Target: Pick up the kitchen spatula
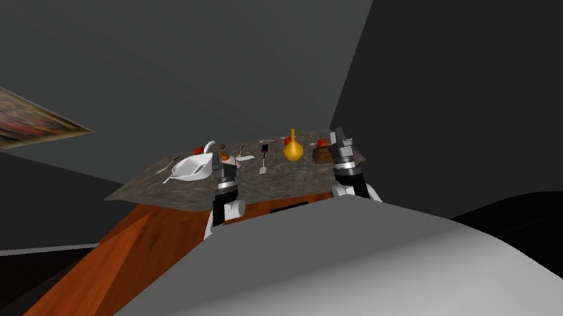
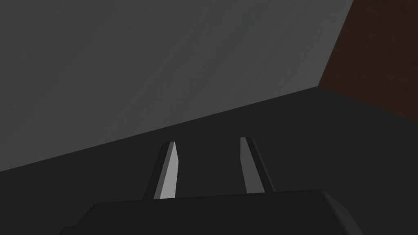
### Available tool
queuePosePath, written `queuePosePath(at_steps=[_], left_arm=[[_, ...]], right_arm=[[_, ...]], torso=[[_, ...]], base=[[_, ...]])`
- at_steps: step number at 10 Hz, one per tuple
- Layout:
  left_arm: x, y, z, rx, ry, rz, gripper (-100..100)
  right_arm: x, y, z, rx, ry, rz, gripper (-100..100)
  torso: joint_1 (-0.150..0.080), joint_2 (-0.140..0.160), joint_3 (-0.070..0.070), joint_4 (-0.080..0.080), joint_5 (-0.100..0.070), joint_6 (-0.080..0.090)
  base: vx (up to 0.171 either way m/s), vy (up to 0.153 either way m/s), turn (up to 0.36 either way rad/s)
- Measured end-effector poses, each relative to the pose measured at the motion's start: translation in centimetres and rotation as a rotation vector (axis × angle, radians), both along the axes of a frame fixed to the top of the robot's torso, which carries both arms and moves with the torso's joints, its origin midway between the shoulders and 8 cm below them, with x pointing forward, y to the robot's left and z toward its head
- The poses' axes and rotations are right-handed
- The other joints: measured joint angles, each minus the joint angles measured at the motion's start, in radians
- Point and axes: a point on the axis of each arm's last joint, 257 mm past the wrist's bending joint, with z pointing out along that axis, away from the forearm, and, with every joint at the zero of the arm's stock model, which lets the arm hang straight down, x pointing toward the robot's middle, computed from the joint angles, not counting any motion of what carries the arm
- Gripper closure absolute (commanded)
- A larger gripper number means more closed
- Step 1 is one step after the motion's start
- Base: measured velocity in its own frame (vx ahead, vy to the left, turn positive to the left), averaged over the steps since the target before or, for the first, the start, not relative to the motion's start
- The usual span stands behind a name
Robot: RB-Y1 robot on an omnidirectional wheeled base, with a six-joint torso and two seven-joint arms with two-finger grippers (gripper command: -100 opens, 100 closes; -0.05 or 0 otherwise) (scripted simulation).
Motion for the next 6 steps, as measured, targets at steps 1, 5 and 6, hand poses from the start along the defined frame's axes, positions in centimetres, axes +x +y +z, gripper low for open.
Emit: queuePosePath(at_steps=[1, 5, 6], left_arm=[[1.1, 0.4, -0.5, -0.023, 0.027, -0.013, -100], [3.5, 1.1, -2.3, -0.072, 0.081, -0.034, -100], [3.6, 1.1, -2.3, -0.073, 0.082, -0.035, -100]], right_arm=[[0.0, 0.0, 0.0, 0.0, 0.0, 0.0, 0], [0.0, 0.0, 0.0, 0.0, 0.0, 0.0, 0], [0.0, 0.0, 0.0, 0.0, 0.0, 0.0, 0]], torso=[[-0.002, 0.002, 0.001, 0.0, -0.001, 0.0], [0.001, -0.001, -0.001, 0.0, 0.0, 0.0], [0.002, -0.001, -0.001, 0.0, 0.0, 0.0]], base=[[0.003, -0.056, 0.106], [0.007, -0.047, 0.035], [0.003, -0.006, -0.015]])
